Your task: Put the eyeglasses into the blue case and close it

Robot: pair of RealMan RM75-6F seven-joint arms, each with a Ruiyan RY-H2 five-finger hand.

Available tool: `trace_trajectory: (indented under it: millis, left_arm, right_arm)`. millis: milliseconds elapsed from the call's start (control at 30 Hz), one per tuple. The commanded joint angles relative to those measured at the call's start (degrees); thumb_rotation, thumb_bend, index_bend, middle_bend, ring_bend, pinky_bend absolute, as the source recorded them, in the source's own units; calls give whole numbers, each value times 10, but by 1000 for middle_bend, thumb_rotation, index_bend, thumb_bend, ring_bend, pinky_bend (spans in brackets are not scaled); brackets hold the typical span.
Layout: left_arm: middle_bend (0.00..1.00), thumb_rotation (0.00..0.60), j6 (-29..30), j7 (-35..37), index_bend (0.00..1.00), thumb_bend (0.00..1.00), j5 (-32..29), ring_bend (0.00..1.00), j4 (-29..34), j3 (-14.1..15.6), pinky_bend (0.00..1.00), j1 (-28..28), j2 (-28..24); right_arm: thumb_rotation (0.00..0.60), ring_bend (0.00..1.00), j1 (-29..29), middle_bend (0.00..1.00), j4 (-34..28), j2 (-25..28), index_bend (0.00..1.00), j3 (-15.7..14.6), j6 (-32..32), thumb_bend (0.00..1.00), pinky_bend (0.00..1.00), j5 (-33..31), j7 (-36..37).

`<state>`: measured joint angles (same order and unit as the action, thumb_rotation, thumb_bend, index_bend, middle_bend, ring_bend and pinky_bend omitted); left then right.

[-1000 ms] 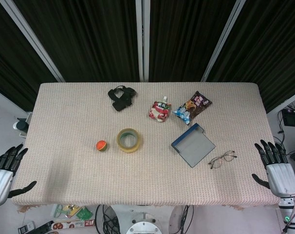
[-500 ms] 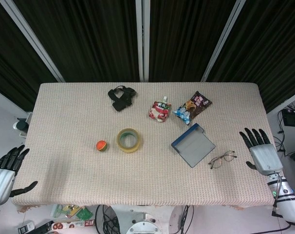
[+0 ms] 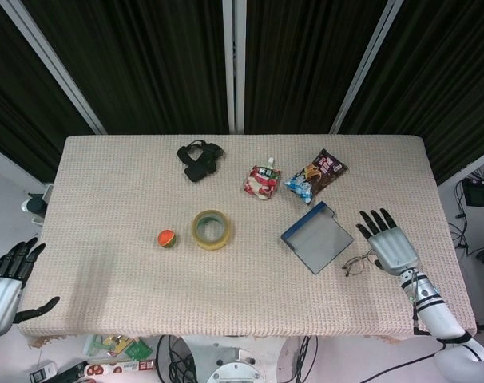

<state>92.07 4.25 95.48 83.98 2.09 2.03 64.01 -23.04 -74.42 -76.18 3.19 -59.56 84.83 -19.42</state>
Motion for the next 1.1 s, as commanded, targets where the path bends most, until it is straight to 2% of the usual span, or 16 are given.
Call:
trace_trajectory:
  millis: [33,367,633,1100]
  left_arm:
    - [35,472,-1,1,31,127,-2,57,-2,0,193,-1,1]
    - [35,471,-5,2,31,127,-5,57,-3,1,193,-1,-1]
    - [35,469,-11,-1,32,127,-6,57,0,2,193,1,-3]
    - [36,470,-15,-2,32,127,-5,57,6,2,193,3,-8]
  right_arm:
    - [600,0,-6,0,18,-15,202,-4,1,75,0,4,11]
    - [600,0,-16,0,52,-42,278,-16,5,126,0,12,31]
    - [600,0,-20,0,57,-45,381,-24,9,171,0,12,39]
    - [600,0,-24,0,63,-46,463,-32,9,230,0,13,57]
